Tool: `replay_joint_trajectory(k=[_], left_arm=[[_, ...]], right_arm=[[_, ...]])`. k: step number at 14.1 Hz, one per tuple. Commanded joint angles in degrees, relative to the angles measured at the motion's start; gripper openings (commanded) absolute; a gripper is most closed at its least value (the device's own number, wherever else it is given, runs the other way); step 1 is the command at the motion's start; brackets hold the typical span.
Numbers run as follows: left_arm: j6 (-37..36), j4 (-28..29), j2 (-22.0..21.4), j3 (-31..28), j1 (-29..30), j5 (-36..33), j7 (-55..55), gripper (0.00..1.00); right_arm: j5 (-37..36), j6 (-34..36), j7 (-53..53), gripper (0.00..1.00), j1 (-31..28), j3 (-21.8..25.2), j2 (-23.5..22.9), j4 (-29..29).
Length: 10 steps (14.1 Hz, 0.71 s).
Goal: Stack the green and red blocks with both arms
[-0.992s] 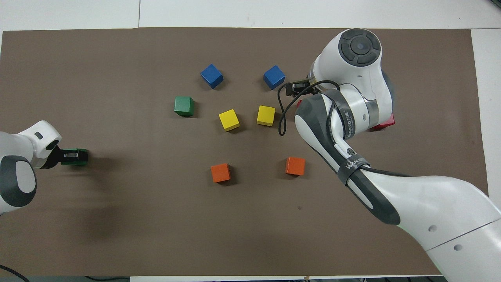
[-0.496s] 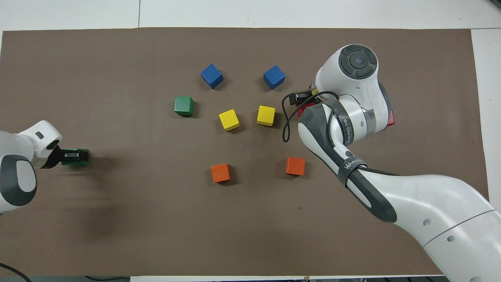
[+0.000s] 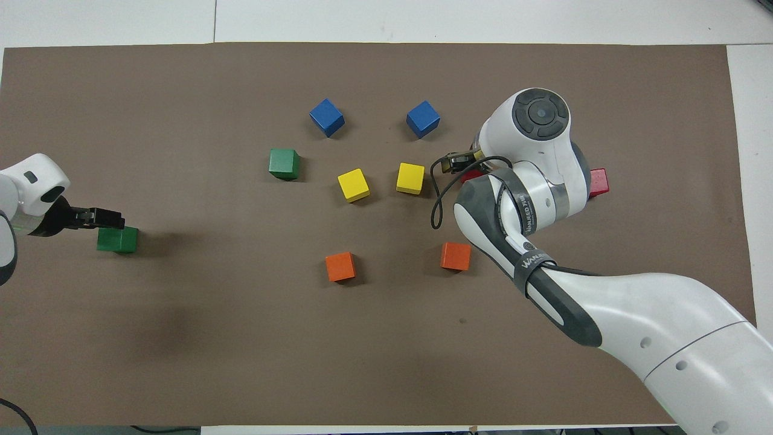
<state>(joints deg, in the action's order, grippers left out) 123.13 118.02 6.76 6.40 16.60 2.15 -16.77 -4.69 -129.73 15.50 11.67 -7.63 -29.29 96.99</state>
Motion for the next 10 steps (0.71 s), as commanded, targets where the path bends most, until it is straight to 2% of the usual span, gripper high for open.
replay_joint_trajectory(k=[1,2,3,4,7,10], left_arm=[[-4.2,-2.6,-1.3,-0.2,-1.0,-0.5,-0.2,1.0],[-6.0,-4.1,-1.6,0.2,-1.7,-0.5,0.6,1.0],[-8.2,-7.1,-1.0,0.2,-3.8,-0.4,2.5,1.0],[-9.4,-9.9,-0.5,0.2,-6.3,-0.4,6.2,1.0],[-9.4,-15.9,3.0,0.2,-14.2,0.2,13.3,1.0],[-9.1,-21.0,8.3,0.1,-19.8,4.0,14.4,1.0]], right_arm=[[0.5,-2.9,-1.3,0.81,-0.6,-0.2,1.7,3.8],[0.1,-2.7,-1.3,0.58,-0.6,-0.1,1.7,3.9],[0.1,-1.9,-1.2,0.19,-0.6,0.0,1.8,3.9],[0.0,-0.8,-1.1,0.0,-0.7,0.1,1.9,3.4],[-0.1,8.5,-1.0,0.0,-2.1,0.2,5.9,0.1],[-0.3,14.0,-5.6,0.0,-6.3,0.1,14.5,3.4]])
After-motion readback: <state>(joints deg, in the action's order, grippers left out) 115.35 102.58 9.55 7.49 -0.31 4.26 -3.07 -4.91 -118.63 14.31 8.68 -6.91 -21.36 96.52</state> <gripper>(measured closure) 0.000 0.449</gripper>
